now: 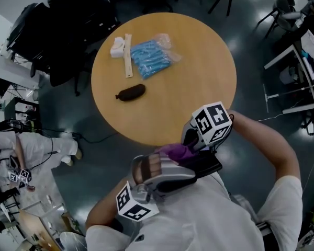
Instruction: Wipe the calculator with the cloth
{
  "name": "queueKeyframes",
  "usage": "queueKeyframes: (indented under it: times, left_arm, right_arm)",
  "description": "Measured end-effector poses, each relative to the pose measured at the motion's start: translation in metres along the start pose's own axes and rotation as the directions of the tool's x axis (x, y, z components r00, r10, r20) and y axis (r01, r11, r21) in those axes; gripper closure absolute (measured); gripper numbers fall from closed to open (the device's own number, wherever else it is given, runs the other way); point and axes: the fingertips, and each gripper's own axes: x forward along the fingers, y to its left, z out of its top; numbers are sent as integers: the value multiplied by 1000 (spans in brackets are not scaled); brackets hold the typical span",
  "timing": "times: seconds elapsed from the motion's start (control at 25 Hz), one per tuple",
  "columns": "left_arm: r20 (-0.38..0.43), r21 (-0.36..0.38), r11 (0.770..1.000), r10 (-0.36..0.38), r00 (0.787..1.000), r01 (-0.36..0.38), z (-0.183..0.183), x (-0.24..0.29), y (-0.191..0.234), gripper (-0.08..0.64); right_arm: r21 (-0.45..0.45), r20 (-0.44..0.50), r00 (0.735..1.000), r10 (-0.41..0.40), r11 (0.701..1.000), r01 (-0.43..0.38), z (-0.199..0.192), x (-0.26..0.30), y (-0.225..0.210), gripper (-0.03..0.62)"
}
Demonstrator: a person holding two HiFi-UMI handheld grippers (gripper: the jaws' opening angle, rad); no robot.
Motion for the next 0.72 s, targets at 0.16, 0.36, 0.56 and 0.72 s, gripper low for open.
queueKeyframes:
  times: [0.16, 0.36, 0.56, 0.72]
  left_arm:
    - [-6, -69, 995, 74, 997, -75, -12, -6, 17, 514]
    - [-105, -329, 898, 274, 956, -293, -74, -19, 53, 514]
    - [-336, -704, 443, 480, 810, -555, -219, -52, 56, 514]
    - [-482, -784, 115, 506, 715, -610, -328, -77, 29, 514]
  right_arm:
    - [71, 43, 992, -121, 990, 118, -31, -6, -32, 525]
    - [267, 238, 851, -468, 874, 406, -63, -58, -86, 525]
    - [465, 333, 675, -658, 738, 489, -101, -88, -106, 525]
    - [555, 378, 589, -714, 684, 474, -117, -92, -109, 525]
